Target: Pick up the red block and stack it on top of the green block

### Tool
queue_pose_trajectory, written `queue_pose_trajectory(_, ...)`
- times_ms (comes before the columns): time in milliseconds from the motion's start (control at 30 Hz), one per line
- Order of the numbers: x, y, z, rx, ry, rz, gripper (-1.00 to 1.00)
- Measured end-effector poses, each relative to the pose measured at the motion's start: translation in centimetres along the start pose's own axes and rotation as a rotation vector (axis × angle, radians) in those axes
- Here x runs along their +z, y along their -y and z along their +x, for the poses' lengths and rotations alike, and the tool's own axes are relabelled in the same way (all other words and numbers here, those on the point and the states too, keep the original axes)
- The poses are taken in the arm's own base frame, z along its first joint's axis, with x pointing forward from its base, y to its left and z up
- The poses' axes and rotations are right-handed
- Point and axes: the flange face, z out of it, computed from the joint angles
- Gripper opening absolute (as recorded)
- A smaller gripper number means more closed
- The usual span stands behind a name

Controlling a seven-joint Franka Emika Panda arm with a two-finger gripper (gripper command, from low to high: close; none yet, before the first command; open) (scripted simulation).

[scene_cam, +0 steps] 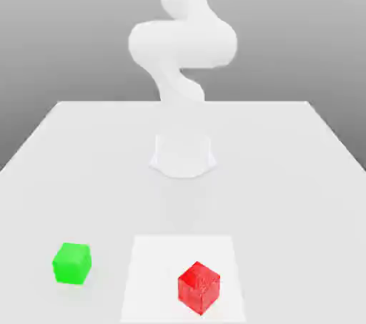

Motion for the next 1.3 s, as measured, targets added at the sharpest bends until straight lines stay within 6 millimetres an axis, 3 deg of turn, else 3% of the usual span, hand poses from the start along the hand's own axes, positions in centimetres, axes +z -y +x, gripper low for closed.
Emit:
queue_pose_trajectory(167, 10.8, -0.8, -1.9, 0.118, 0.051, -0.16, 0.0)
queue_pose_trajectory(367, 22.2, -4.3, -5.5, 0.26, 0.118, -0.332, 0.0)
queue_pose_trajectory(533, 30.1, -8.6, -9.7, 0.382, 0.182, -0.463, 0.0)
queue_pose_trajectory(667, 35.2, -12.5, -13.8, 0.486, 0.241, -0.563, 0.0)
queue_pose_trajectory(800, 39.0, -16.1, -18.3, 0.585, 0.302, -0.649, 0.0)
queue_pose_trajectory(967, 43.5, -19.2, -21.4, 0.605, 0.313, -0.664, 0.0)
queue_pose_trajectory(1000, 44.0, -19.6, -21.8, 0.604, 0.313, -0.665, -1.0)
queue_pose_trajectory(1200, 44.2, -19.7, -22.0, 0.604, 0.312, -0.663, -1.0)
queue_pose_trajectory(1300, 42.5, -18.5, -20.8, 0.607, 0.312, -0.662, -1.0)
